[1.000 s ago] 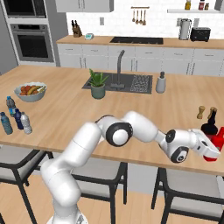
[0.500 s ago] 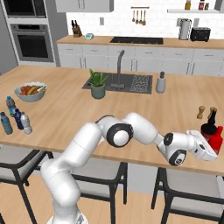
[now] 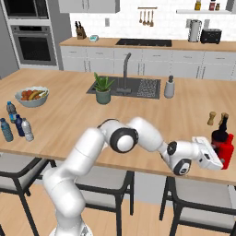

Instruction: Move the plastic bottles in the middle to the plastics group, and the glass bottles in the middle to the glass group.

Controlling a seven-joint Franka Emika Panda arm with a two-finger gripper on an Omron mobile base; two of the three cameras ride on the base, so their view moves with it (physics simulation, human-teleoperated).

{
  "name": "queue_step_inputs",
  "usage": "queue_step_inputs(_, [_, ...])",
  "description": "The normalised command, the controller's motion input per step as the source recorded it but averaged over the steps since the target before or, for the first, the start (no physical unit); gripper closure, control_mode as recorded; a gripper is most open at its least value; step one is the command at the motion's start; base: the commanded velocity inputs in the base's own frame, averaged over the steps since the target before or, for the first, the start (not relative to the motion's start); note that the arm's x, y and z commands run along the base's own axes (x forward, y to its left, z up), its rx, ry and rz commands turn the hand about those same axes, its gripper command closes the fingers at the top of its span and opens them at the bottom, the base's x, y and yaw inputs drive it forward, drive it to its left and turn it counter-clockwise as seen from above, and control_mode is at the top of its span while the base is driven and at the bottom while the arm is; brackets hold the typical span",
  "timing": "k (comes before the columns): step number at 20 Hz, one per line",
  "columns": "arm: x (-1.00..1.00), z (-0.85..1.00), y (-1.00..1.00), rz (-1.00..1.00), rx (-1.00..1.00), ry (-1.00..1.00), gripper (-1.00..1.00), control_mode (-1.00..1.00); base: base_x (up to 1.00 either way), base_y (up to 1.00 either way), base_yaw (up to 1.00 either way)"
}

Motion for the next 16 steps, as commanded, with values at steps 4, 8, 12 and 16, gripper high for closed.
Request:
queue_step_inputs(4, [-0.15, 0.05, 0.22, 0.00, 0.00, -0.05, -1.00, -1.00, 0.00, 0.00, 0.00])
queue_step_inputs(8, [-0.29, 0.29, 0.23, 0.00, 0.00, 0.00, -1.00, -1.00, 0.00, 0.00, 0.00])
queue_step_inputs(12, [-0.37, 0.64, 0.26, 0.00, 0.00, 0.00, -1.00, -1.00, 0.00, 0.00, 0.00])
queue_step_inputs(16, [-0.38, 0.76, 0.36, 0.00, 0.00, 0.12, -1.00, -1.00, 0.00, 0.00, 0.00])
